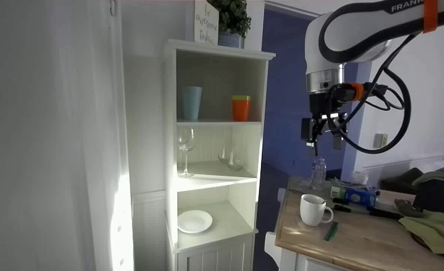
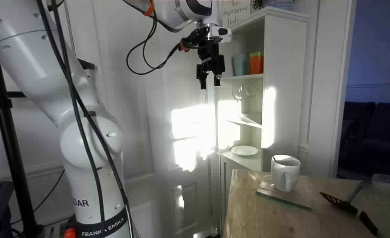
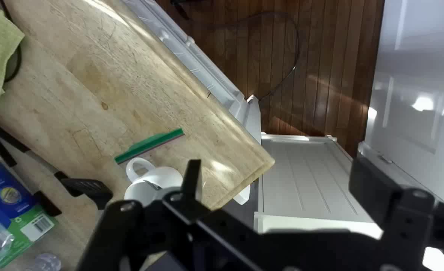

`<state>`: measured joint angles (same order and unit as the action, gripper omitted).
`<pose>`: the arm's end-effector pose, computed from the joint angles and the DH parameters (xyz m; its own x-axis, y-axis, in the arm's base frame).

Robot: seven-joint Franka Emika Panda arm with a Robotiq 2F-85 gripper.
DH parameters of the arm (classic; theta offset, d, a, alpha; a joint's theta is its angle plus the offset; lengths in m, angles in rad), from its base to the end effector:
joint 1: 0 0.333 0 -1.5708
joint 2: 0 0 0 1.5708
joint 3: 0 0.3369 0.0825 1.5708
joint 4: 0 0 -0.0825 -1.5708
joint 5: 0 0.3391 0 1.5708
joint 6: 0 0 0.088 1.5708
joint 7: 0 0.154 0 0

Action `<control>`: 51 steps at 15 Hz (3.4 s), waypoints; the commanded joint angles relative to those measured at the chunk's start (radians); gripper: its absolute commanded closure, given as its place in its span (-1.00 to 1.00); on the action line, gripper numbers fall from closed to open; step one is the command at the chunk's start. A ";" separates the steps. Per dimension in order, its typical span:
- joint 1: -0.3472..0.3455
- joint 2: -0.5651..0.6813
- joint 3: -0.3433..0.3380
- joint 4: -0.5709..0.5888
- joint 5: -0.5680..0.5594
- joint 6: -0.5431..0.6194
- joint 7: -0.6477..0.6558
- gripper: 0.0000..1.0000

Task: Remove the spoon from the white cup

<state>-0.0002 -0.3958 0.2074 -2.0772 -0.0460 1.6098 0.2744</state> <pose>0.3620 0.0814 0.5575 0.9955 -0.0852 -0.0423 -0.0784 -0.9868 0.1416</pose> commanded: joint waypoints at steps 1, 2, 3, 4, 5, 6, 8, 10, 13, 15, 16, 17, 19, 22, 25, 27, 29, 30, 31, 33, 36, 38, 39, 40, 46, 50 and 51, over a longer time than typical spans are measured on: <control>0.024 0.003 -0.019 0.003 -0.007 -0.003 0.007 -1.00; 0.024 0.003 -0.019 0.003 -0.007 -0.003 0.007 -1.00; 0.024 0.003 -0.019 0.003 -0.007 -0.003 0.007 -1.00; 0.024 0.003 -0.019 0.003 -0.007 -0.003 0.007 -1.00; 0.024 0.003 -0.019 0.003 -0.007 -0.003 0.007 -1.00; 0.024 0.003 -0.019 0.003 -0.007 -0.003 0.007 -1.00; 0.022 0.028 -0.041 0.026 0.023 -0.028 -0.029 -1.00; 0.007 0.067 -0.084 0.054 0.039 -0.031 -0.062 -1.00; -0.017 0.129 -0.167 0.083 0.033 -0.024 -0.154 -1.00; -0.029 0.179 -0.222 0.105 0.024 -0.024 -0.255 -1.00; -0.037 0.204 -0.243 0.107 0.007 -0.014 -0.302 -1.00; -0.045 0.234 -0.267 0.117 0.007 -0.007 -0.349 -1.00; -0.059 0.286 -0.300 0.126 0.020 0.005 -0.424 -1.00; -0.075 0.357 -0.327 0.136 0.041 0.043 -0.503 -1.00; -0.085 0.414 -0.330 0.140 0.045 0.098 -0.526 -1.00; -0.088 0.444 -0.325 0.135 0.058 0.144 -0.516 -1.00; -0.086 0.429 -0.320 0.113 0.026 0.146 -0.499 -1.00; -0.086 0.442 -0.319 0.114 0.027 0.164 -0.499 -1.00; -0.086 0.451 -0.319 0.116 0.027 0.172 -0.498 -1.00; -0.087 0.455 -0.319 0.120 0.028 0.174 -0.498 -1.00; -0.088 0.512 -0.323 0.165 0.017 0.219 -0.424 -1.00; -0.093 0.549 -0.326 0.188 0.024 0.250 -0.372 -1.00; -0.094 0.569 -0.327 0.201 0.025 0.256 -0.348 -1.00; -0.096 0.587 -0.328 0.211 0.024 0.261 -0.322 -1.00; -0.109 0.692 -0.331 0.269 0.026 0.226 -0.258 -0.51; -0.114 0.738 -0.328 0.292 0.030 0.200 -0.258 -0.21; -0.115 0.749 -0.326 0.300 0.034 0.189 -0.265 -0.17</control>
<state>-0.1042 0.3151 -0.1266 -1.8256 -0.0227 1.8509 0.0063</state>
